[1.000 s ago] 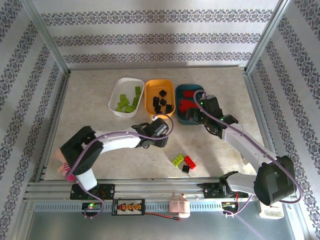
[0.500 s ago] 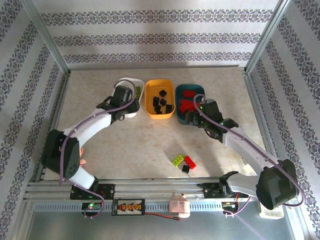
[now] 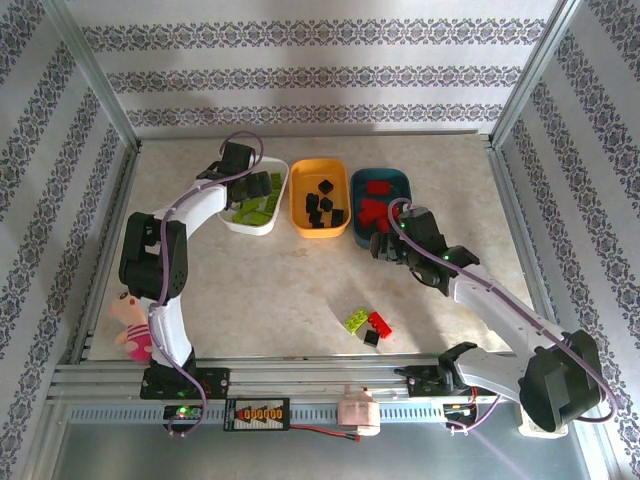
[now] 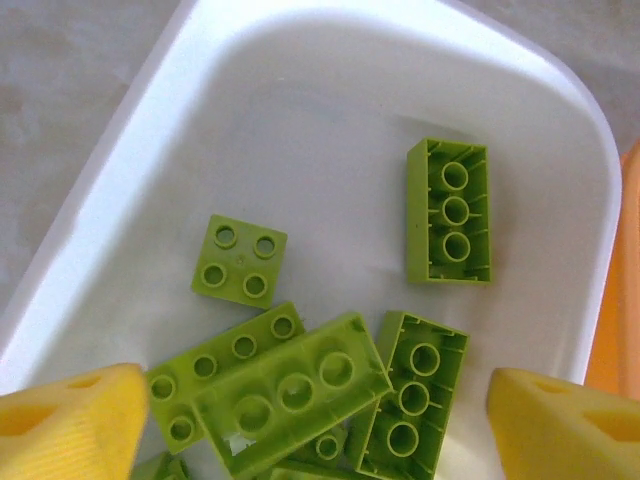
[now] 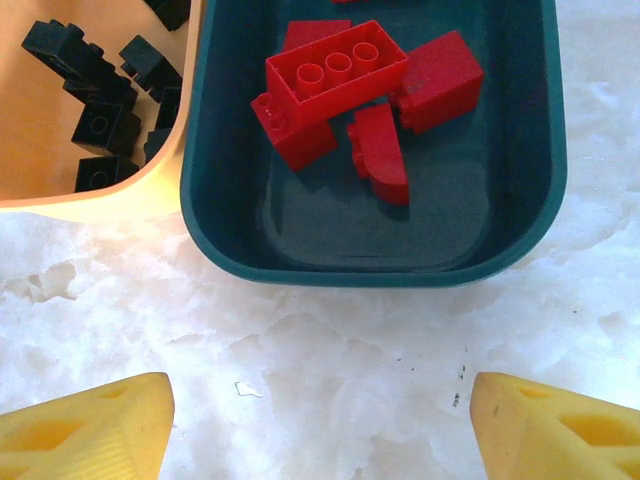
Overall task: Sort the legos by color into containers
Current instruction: Place the lego in the container.
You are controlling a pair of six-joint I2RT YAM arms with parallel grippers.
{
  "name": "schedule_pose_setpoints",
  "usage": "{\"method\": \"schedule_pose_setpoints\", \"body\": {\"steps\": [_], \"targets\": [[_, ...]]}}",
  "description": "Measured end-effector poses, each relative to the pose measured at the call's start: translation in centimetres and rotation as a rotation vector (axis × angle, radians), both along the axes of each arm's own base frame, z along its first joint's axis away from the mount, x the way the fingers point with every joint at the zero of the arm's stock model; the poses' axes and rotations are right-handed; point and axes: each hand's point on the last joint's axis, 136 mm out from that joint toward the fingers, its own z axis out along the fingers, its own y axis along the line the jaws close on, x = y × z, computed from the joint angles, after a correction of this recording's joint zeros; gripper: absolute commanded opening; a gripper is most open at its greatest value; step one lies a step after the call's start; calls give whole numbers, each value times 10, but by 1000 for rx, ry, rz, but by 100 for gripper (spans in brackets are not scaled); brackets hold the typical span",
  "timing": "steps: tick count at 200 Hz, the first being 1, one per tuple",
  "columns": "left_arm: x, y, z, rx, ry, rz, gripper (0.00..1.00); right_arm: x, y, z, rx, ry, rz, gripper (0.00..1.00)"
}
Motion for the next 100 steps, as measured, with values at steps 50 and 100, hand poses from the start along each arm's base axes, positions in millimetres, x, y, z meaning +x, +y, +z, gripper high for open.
{"method": "schedule_pose_setpoints", "body": {"steps": [50, 100], "targets": [[-14, -6, 18, -58, -16, -28, 98, -1, -1, 3, 3, -8, 0, 79], [-88, -36, 54, -149, -94, -131, 98, -3, -2, -1, 3, 2, -3, 79]]}}
